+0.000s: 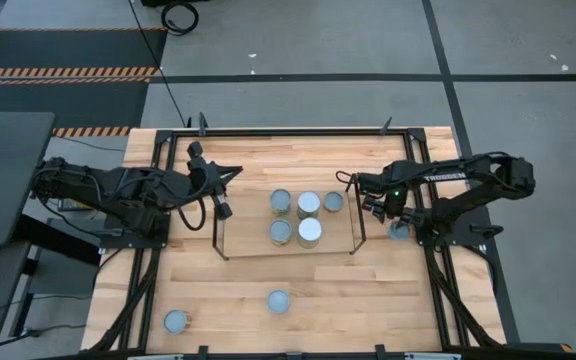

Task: Pick and place cans onto a shelf
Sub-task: Put the canned tuna on the shelf

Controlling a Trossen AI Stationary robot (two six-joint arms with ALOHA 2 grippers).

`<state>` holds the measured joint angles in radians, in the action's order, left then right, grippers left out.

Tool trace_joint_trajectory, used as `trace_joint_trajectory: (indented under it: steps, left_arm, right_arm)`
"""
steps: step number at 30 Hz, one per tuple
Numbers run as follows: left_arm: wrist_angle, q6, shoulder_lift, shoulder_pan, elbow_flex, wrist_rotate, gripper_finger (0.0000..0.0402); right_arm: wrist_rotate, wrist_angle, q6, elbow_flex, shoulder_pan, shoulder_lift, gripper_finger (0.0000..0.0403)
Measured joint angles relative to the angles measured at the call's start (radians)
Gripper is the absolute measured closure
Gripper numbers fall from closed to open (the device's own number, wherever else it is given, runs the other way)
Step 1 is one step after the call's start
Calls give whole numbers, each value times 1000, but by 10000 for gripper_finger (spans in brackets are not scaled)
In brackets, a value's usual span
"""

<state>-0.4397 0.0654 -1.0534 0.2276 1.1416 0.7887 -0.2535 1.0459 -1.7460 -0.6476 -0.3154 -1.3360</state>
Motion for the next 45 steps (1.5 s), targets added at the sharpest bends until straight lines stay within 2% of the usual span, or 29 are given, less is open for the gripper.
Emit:
trace_joint_trajectory:
  steps: [5, 14, 28, 35, 45]
  left_arm:
    - [0, 1, 0, 0, 0, 0, 381]
    - [-1, 1, 0, 0, -1, 0, 381]
    - [-2, 2, 0, 0, -1, 0, 381]
    - [-2, 11, 0, 0, -1, 0, 381]
    - [-7, 10, 0, 0, -1, 0, 381]
  right_arm:
    - [40, -41, 15, 2, -42, -7, 219]
    - [88, -36, 80, 1, -119, -12, 293]
    - [73, -10, 100, 4, -114, 98, 394]
    - [139, -45, 107, 4, -146, 172, 393]
    - [325, -108, 147, 3, -200, 265, 400]
